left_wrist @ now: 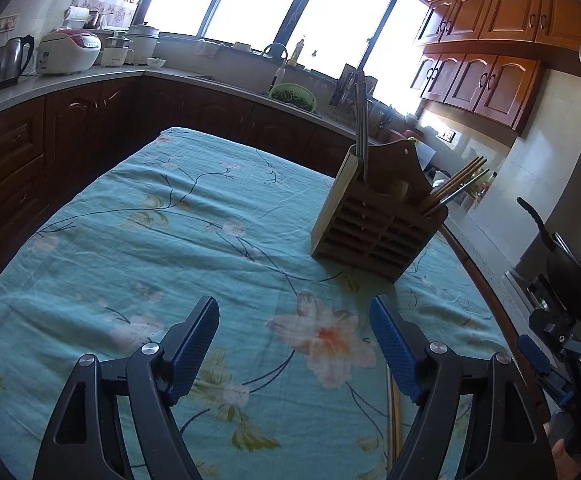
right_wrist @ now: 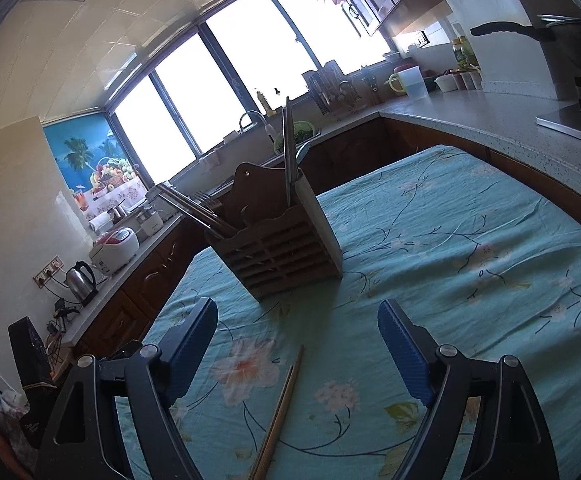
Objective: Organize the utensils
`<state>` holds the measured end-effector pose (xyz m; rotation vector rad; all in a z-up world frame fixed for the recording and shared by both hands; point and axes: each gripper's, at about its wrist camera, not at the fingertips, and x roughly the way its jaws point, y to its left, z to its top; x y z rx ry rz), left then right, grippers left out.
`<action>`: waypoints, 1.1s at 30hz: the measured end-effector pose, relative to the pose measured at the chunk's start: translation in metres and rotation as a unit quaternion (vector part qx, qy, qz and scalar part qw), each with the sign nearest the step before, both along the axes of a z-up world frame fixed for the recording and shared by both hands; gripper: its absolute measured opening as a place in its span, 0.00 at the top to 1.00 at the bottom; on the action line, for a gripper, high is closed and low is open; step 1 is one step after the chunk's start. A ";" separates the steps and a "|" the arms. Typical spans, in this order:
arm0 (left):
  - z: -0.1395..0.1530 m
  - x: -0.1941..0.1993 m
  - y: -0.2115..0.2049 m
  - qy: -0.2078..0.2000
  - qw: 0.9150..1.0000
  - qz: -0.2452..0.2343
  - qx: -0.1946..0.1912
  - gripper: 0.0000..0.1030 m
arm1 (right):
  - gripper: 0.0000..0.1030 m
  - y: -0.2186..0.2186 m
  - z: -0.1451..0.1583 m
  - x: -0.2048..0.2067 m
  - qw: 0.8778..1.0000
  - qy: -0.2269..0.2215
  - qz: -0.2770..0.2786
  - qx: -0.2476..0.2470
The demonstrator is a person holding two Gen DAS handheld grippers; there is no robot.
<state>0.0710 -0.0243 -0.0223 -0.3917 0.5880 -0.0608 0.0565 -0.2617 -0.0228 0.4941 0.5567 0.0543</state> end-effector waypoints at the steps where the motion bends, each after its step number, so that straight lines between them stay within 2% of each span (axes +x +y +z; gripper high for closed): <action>1: 0.000 -0.004 0.002 0.003 1.000 0.000 0.003 0.25 | 0.18 0.002 -0.001 -0.003 1.000 0.003 0.003 -0.004; 7: 0.006 -0.025 0.008 0.002 1.000 -0.003 0.015 0.23 | 0.17 0.007 -0.002 -0.018 1.000 0.005 0.004 -0.012; 11: 0.019 -0.036 0.010 -0.015 0.999 -0.001 0.032 0.22 | 0.17 0.011 0.012 -0.024 0.999 -0.010 0.006 -0.031; 15: 0.036 -0.048 0.010 -0.045 0.998 -0.002 0.040 0.17 | 0.14 0.017 0.038 -0.040 0.996 -0.054 -0.004 -0.065; 17: 0.045 -0.061 0.007 -0.064 0.997 -0.001 0.048 0.10 | 0.00 0.020 0.052 -0.052 0.991 -0.090 -0.018 -0.092; 19: 0.049 -0.074 0.005 -0.085 0.994 0.004 0.062 0.01 | 0.00 0.026 0.061 -0.066 0.984 -0.124 -0.032 -0.128; 22: 0.050 -0.094 -0.002 -0.114 0.989 0.012 0.095 0.01 | 0.00 0.035 0.062 -0.079 0.973 -0.147 -0.043 -0.175; 26: 0.043 -0.115 -0.013 -0.129 0.983 0.010 0.131 0.01 | 0.00 0.037 0.050 -0.086 0.973 -0.142 -0.041 -0.179; 33: 0.025 -0.140 -0.020 -0.139 0.978 0.012 0.156 0.01 | 0.00 0.031 0.037 -0.102 0.973 -0.131 -0.061 -0.181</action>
